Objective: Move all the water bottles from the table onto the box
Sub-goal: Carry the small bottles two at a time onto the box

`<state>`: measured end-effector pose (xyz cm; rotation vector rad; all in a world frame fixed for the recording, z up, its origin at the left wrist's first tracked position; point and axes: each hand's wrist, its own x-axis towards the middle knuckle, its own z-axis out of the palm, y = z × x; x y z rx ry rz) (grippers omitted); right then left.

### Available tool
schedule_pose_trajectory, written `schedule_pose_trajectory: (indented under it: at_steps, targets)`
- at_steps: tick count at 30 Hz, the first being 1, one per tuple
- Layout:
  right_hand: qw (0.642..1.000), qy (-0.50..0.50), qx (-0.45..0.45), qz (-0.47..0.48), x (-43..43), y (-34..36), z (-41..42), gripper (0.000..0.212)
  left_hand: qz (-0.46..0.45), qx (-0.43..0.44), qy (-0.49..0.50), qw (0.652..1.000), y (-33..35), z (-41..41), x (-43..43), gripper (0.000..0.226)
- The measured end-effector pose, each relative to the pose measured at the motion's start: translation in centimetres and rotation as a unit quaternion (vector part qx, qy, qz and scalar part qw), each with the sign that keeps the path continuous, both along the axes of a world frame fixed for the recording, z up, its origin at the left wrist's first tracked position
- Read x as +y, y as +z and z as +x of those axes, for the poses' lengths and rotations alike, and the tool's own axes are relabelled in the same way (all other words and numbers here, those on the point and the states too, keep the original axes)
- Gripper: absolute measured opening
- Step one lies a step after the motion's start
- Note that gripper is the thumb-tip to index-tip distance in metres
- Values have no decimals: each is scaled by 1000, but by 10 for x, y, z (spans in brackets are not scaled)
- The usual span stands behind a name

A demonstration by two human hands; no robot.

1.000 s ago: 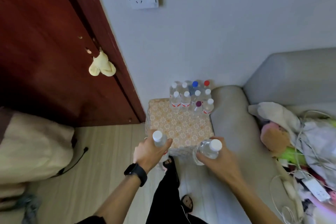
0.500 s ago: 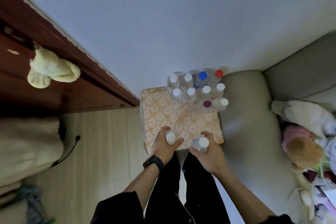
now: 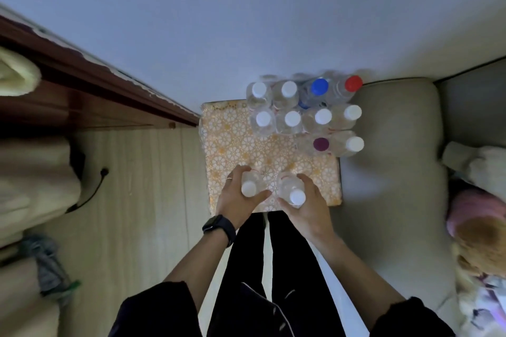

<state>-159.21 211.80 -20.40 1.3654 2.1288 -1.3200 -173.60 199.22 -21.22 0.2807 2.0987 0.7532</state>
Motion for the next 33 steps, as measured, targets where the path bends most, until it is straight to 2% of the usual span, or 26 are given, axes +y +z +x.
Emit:
schedule_pose_trajectory:
  at_steps: [3, 7, 10, 15, 23, 33]
  targets:
    - [996, 60, -46, 54, 6, 14, 7, 84, -7, 32, -48, 998, 8, -3, -7, 78]
    - [973, 179, -88, 115, 19, 33, 8, 56, -2, 96, -96, 991, 15, -3, -16, 44]
    - [958, 251, -91, 105, 26, 37, 1, 40, -2, 108, -76, 991, 15, -3, -13, 36]
    - [962, 240, -52, 121, 34, 38, -18, 33, 23, 100, -40, 994, 14, -9, 12, 34]
    - [956, 218, -42, 191, 64, 32, -70, 39, 37, 120, -11, 992, 7, -34, 74, 33]
    - [954, 211, -49, 209, 65, 33, -74, 39, 49, 108, -4, 993, 5, -34, 71, 33]
